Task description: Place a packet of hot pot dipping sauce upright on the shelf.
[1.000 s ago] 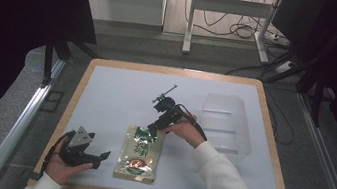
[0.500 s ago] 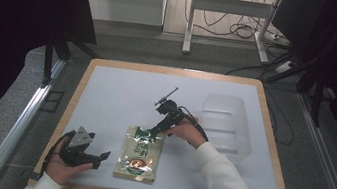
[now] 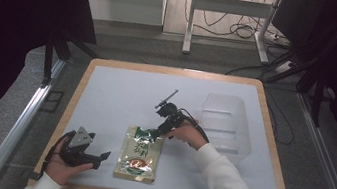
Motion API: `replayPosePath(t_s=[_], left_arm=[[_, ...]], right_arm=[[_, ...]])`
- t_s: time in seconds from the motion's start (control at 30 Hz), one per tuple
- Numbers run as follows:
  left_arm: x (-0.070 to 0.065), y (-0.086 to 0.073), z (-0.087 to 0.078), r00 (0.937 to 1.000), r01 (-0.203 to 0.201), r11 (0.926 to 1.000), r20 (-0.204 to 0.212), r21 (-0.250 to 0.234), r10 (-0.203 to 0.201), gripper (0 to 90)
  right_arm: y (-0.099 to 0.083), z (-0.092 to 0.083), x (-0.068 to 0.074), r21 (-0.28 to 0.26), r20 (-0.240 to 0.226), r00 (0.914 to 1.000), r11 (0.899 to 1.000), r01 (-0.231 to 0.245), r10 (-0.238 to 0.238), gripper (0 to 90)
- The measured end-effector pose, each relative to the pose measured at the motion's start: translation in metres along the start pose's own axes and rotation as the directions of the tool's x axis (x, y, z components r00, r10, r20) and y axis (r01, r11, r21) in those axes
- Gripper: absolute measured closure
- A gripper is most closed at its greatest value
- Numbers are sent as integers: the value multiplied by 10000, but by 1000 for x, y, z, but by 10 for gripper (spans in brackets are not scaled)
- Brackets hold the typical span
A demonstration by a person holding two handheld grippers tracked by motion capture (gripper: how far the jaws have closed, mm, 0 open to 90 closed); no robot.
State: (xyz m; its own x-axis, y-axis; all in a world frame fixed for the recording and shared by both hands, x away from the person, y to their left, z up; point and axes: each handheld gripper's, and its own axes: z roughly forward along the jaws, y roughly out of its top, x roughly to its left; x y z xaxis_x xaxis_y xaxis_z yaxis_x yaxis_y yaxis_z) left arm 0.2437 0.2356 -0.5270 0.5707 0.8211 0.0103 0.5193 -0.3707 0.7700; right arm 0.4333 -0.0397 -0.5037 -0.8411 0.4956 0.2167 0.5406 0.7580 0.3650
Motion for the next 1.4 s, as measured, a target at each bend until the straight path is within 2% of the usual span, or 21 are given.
replayPosePath(t_s=[0.2, 0.4, 0.43, 0.5, 0.53, 0.7, 0.83, 1.07, 1.17, 1.2, 1.3, 1.4], left_arm=[[0, 0, 0, 10000, -4, 10000, 4, 7, 4, 134], [0, 0, 0, 10000, -2, 10000, -1, 10, 2, 134], [0, 0, 0, 10000, -5, 10000, 2, 15, 5, 134], [0, 0, 0, 10000, -2, 10000, 0, 9, 2, 134], [0, 0, 0, 10000, -1, 10000, -1, 9, 1, 134], [0, 0, 1, 10000, -8, 10000, -9, 17, 8, 134], [0, 0, 0, 10000, -8, 10000, -10, 18, 8, 134], [0, 0, 0, 10000, -11, 10000, 6, 22, 11, 134], [0, 0, 0, 10000, 4, 10000, -4, -2, -4, 134], [0, 0, 0, 10000, 4, 10000, -4, -2, -4, 134], [0, 0, 0, 10000, -1, 10000, -1, 8, 1, 134], [0, 0, 0, 10000, -3, 10000, -2, 12, 3, 134]], right_arm=[[-3, 0, 4, 114, -417, 9991, 9999, 81, -76, 427], [-4, -9, 6, -109, -728, 9973, 9999, 128, -135, 456], [-5, -12, 7, -218, -1026, 9946, 9997, 130, -151, 473], [-5, -14, 8, -263, -1123, 9935, 9996, 131, -160, 478], [-6, -17, 8, -336, -1358, 9905, 9993, 189, -233, 491], [-8, -19, 11, -398, -1614, 9857, 9983, 418, -477, 519], [-9, -14, 11, -192, -1411, 9876, 9976, 668, -688, 533], [-10, -1, 14, -127, -1145, 9887, 9953, 957, -965, 558], [-10, 2, 15, -246, -762, 9904, 9932, 1139, -1155, 664], [-10, 2, 15, -246, -762, 9904, 9932, 1139, -1155, 664], [-10, 0, 15, -312, -403, 9902, 9907, 1327, -1339, 819], [-10, -2, 16, -317, -417, 9892, 9897, 1394, -1407, 860]])
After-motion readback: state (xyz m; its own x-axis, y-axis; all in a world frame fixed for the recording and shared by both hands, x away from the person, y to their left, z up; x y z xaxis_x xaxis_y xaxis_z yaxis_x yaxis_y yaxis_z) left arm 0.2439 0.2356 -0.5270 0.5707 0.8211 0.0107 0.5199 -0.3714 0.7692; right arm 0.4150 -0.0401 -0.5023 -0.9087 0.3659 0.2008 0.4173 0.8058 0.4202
